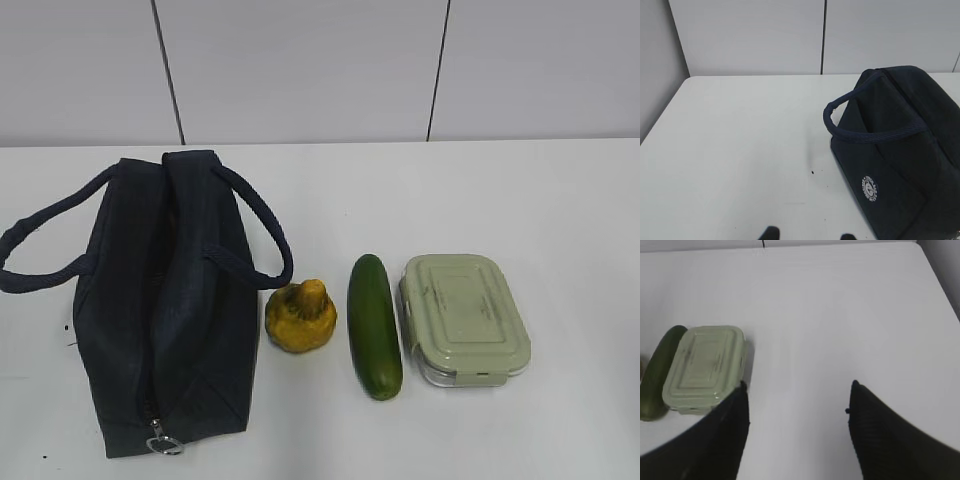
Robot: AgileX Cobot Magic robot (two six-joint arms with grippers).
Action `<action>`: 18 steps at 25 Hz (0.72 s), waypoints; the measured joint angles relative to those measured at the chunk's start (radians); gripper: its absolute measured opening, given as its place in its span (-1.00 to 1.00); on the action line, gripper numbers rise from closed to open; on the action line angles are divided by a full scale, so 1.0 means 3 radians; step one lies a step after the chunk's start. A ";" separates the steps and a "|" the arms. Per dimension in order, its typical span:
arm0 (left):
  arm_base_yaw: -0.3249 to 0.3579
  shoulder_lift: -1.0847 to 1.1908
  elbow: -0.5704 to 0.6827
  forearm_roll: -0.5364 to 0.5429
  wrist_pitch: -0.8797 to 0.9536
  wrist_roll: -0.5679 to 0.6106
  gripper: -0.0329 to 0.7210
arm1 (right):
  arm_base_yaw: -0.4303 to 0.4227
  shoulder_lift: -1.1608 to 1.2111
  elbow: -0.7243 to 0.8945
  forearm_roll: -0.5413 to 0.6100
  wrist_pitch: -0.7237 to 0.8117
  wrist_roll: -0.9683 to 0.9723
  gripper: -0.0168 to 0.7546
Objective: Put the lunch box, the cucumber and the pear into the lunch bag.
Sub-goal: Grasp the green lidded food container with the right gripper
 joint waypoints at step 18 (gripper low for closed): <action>0.0000 0.0000 0.0000 0.0000 0.0000 0.0000 -0.29 | 0.0000 0.2424 -0.1004 0.0000 0.0355 0.0000 0.31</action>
